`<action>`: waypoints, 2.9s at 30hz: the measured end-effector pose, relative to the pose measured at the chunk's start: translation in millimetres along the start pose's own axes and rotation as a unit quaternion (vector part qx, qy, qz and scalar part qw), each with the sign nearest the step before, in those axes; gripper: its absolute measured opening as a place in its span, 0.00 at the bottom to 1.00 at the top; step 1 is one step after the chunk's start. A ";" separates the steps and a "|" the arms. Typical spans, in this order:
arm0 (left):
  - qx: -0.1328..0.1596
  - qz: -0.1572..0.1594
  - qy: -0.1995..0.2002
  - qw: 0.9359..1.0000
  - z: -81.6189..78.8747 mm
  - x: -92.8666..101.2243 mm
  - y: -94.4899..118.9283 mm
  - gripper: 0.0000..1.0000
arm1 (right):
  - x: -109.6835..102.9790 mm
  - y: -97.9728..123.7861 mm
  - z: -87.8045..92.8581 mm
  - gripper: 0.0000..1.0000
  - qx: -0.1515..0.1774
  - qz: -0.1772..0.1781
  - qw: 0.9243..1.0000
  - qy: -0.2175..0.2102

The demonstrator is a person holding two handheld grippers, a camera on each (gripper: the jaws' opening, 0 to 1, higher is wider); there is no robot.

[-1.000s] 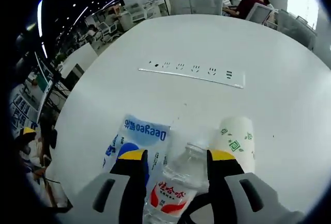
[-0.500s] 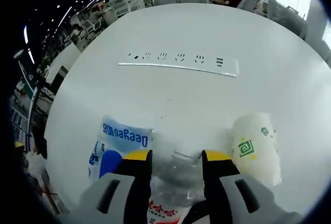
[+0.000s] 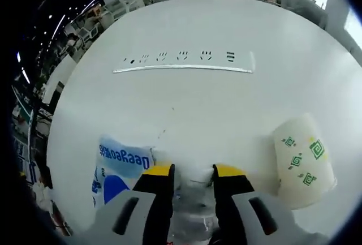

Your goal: Arrange the tabletop items into an orderly group along one side of the table until the central work area is clear of visible clutter.

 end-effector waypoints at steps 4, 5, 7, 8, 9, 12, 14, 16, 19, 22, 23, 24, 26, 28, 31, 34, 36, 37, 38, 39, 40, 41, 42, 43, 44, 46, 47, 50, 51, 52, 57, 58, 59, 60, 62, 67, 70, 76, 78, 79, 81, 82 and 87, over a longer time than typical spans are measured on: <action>0.000 -0.002 0.003 1.000 -0.5 -3.5 -1.1 0.79 | -4.6 5.4 3.5 0.20 0.002 -0.007 1.000 0.002; 0.000 -0.001 0.003 1.000 -0.6 -4.0 -1.6 0.79 | -5.7 7.6 4.3 0.20 0.004 -0.009 1.000 0.000; 0.000 0.001 0.001 1.000 -1.0 -4.2 -2.7 0.79 | -6.2 8.8 4.0 0.19 0.006 -0.011 1.000 -0.003; 0.000 0.002 0.000 1.000 -1.5 -4.2 -3.0 0.79 | -6.9 9.8 3.9 0.19 0.007 -0.012 1.000 -0.002; 0.000 0.003 -0.001 1.000 -2.2 -4.0 -3.3 0.79 | -7.9 11.8 3.5 0.19 0.008 -0.014 1.000 -0.002; 0.002 0.004 -0.003 1.000 -4.1 -3.6 -3.0 0.79 | -9.1 17.1 2.4 0.19 0.016 -0.018 1.000 -0.003; 0.003 0.005 -0.005 1.000 -4.8 -2.6 -2.7 0.79 | -9.5 20.9 1.2 0.19 0.023 -0.020 1.000 -0.005; 0.004 0.006 -0.007 1.000 -5.1 -1.3 -2.3 0.79 | -11.0 24.2 -0.1 0.19 0.028 -0.023 0.999 -0.003; 0.005 0.009 -0.013 1.000 -5.5 3.2 -0.9 0.78 | -15.3 33.3 -1.4 0.18 0.044 -0.027 0.999 0.004; 0.007 0.011 -0.015 1.000 -5.9 7.3 0.7 0.78 | -19.6 44.2 -1.3 0.18 0.061 -0.029 0.998 0.013; 0.008 0.012 -0.017 1.000 -6.0 9.3 1.4 0.78 | -20.2 46.5 -2.5 0.18 0.069 -0.029 0.997 0.017; 0.008 0.013 -0.019 1.000 -6.1 10.7 2.1 0.78 | -21.0 49.3 -2.5 0.18 0.073 -0.029 0.997 0.020; 0.010 0.014 -0.021 1.000 -6.4 14.5 4.0 0.78 | -23.5 57.4 -1.6 0.18 0.084 -0.030 0.996 0.023; 0.012 0.015 -0.024 1.000 -6.5 17.5 5.8 0.78 | -25.2 63.7 -0.8 0.18 0.093 -0.030 0.995 0.026; 0.014 0.017 -0.028 0.999 -6.0 24.5 9.6 0.78 | -27.5 75.1 0.6 0.18 0.113 -0.031 0.992 0.034; 0.015 0.020 -0.033 0.999 -4.7 32.4 12.6 0.78 | -28.7 87.5 3.2 0.18 0.130 -0.033 0.990 0.038; 0.015 0.023 -0.035 0.999 -3.8 37.6 13.8 0.78 | -30.5 98.1 6.7 0.18 0.142 -0.034 0.988 0.041; 0.015 0.023 -0.037 0.999 -3.6 39.8 14.3 0.78 | -31.3 102.4 8.1 0.18 0.148 -0.034 0.987 0.042; 0.016 0.024 -0.038 0.999 -3.7 41.8 14.8 0.78 | -30.2 106.2 9.0 0.18 0.158 -0.033 0.986 0.045; 0.018 0.025 -0.040 0.999 -3.7 45.2 15.4 0.78 | -30.4 109.4 10.1 0.18 0.163 -0.033 0.985 0.048; 0.019 0.027 -0.040 0.999 -3.5 47.7 15.7 0.78 | -30.4 110.6 10.3 0.18 0.166 -0.033 0.984 0.049; 0.019 0.029 -0.041 0.999 -3.3 49.9 15.7 0.77 | -30.9 114.6 11.5 0.18 0.173 -0.033 0.983 0.053; 0.019 0.030 -0.042 0.998 -2.9 52.3 15.6 0.77 | -31.8 118.5 13.3 0.18 0.178 -0.033 0.982 0.056; 0.018 0.033 -0.045 0.998 -2.0 55.8 15.0 0.77 | -33.3 125.6 17.1 0.18 0.185 -0.031 0.980 0.060; 0.018 0.036 -0.046 0.998 -1.4 58.3 14.5 0.77 | -33.9 129.9 19.7 0.18 0.190 -0.031 0.980 0.061; 0.016 0.041 -0.051 0.998 -0.6 63.7 13.3 0.77 | -35.4 137.2 23.7 0.18 0.202 -0.029 0.977 0.066; 0.017 0.044 -0.053 0.998 -0.6 65.9 12.9 0.77 | -36.4 140.2 25.2 0.18 0.209 -0.028 0.975 0.070; 0.021 0.051 -0.057 0.997 -2.3 72.6 11.1 0.77 | -36.5 147.5 30.8 0.18 0.224 -0.024 0.971 0.074; 0.024 0.052 -0.058 0.997 -3.1 74.5 10.0 0.76 | -36.9 151.1 33.6 0.18 0.230 -0.021 0.970 0.076; 0.026 0.053 -0.060 0.996 -3.9 76.5 8.5 0.76 | -37.8 154.3 36.2 0.18 0.234 -0.019 0.969 0.078; 0.036 0.068 -0.083 0.994 -8.2 88.7 2.8 0.76 | -41.9 171.8 52.7 0.18 0.252 -0.010 0.964 0.088; 0.037 0.071 -0.086 0.993 -8.2 90.3 1.3 0.76 | -42.1 175.9 57.0 0.18 0.256 -0.006 0.963 0.090; 0.037 0.074 -0.091 0.992 -7.5 93.1 -1.4 0.75 | -41.9 178.1 59.6 0.18 0.258 -0.003 0.962 0.091; 0.035 0.077 -0.094 0.992 -6.8 95.1 -3.3 0.75 | -41.6 181.6 63.2 0.18 0.261 0.000 0.961 0.091; 0.035 0.082 -0.100 0.991 -6.1 99.2 -6.8 0.75 | -40.5 184.3 66.0 0.18 0.264 0.001 0.961 0.087; 0.040 0.101 -0.119 0.987 -6.2 114.8 -19.7 0.74 | -36.4 193.3 78.8 0.18 0.265 0.011 0.961 0.071; 0.044 0.111 -0.135 0.984 -7.4 123.0 -29.6 0.72 | -36.5 198.8 87.2 0.18 0.267 0.014 0.961 0.065; 0.063 0.128 -0.168 0.975 -15.7 137.8 -55.9 0.71 | -35.6 205.3 100.2 0.18 0.264 0.019 0.963 0.053; 0.066 0.130 -0.189 0.971 -16.5 141.8 -67.0 0.70 | -36.3 206.4 103.2 0.18 0.263 0.021 0.963 0.053; 0.069 0.132 -0.198 0.969 -16.2 144.5 -74.6 0.70 | -36.0 207.1 105.0 0.18 0.262 0.023 0.963 0.050; 0.058 0.159 -0.191 0.967 -9.9 152.3 -86.0 0.68 | -34.5 207.6 105.6 0.18 0.264 0.026 0.963 0.044; 0.061 0.161 -0.192 0.966 -9.5 153.3 -91.1 0.67 | -34.4 207.3 105.4 0.19 0.263 0.025 0.963 0.041; 0.063 0.173 -0.186 0.965 -4.1 156.6 -114.0 0.65 | -35.0 209.0 109.0 0.19 0.262 0.022 0.964 0.048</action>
Point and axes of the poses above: the point that each gripper's makers call its tool centre point, and the gripper's own axes: y roughly backward along the fingers, x roughly to its right, z roughly out of its underside, the point moved 2 cm from there along y, roughly backward along the fingers
